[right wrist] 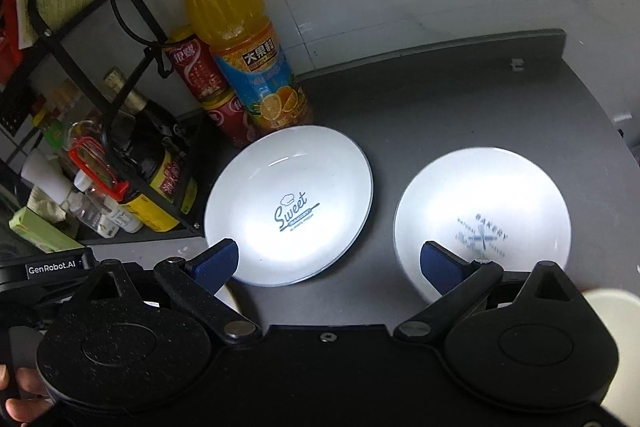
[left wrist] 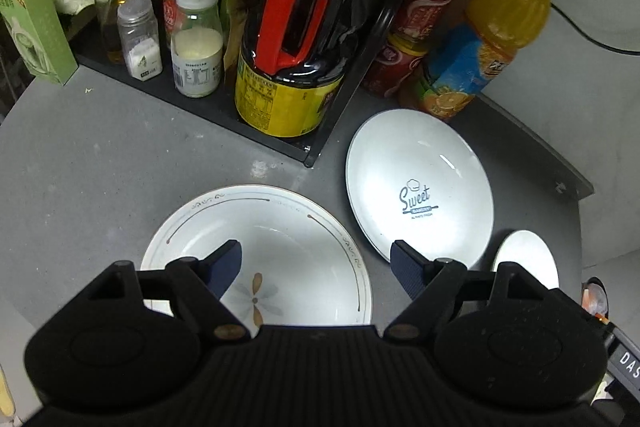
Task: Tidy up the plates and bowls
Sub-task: 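Move the left gripper toward the 'Sweet' plate while the right approaches the 'BAKERY' plate, then close both grippers on the rim of the white 'Sweet' plate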
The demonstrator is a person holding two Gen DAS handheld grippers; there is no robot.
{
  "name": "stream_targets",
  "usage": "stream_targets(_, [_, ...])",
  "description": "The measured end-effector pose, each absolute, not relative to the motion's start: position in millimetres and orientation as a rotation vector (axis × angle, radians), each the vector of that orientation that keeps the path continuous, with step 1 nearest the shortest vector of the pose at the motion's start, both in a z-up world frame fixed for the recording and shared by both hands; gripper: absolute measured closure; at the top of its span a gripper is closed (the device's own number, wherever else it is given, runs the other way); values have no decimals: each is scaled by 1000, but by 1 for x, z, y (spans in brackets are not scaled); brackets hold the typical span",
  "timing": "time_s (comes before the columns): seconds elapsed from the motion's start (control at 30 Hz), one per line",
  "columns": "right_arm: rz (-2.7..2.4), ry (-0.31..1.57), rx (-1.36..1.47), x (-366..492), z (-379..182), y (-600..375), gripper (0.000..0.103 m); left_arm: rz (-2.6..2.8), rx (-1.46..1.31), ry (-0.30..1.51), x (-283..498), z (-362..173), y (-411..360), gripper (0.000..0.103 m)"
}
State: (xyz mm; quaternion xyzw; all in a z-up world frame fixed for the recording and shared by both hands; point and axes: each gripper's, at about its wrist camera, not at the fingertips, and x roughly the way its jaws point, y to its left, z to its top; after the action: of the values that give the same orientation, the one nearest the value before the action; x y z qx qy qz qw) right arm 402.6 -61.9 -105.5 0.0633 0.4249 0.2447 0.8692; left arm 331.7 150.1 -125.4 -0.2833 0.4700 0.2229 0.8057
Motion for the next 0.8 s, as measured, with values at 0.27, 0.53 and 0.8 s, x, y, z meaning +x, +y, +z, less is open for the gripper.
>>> stream_targets(0.27, [553, 889, 81, 442, -116, -59, 6, 478, -669, 1021, 358, -143, 147, 23])
stream_targets(0.53, [589, 928, 86, 482, -134, -55, 26, 483, -725, 976, 393, -163, 146, 25])
stream_targets(0.8, [581, 1000, 104, 513, -164, -42, 43, 509, -734, 968, 414, -189, 152, 34])
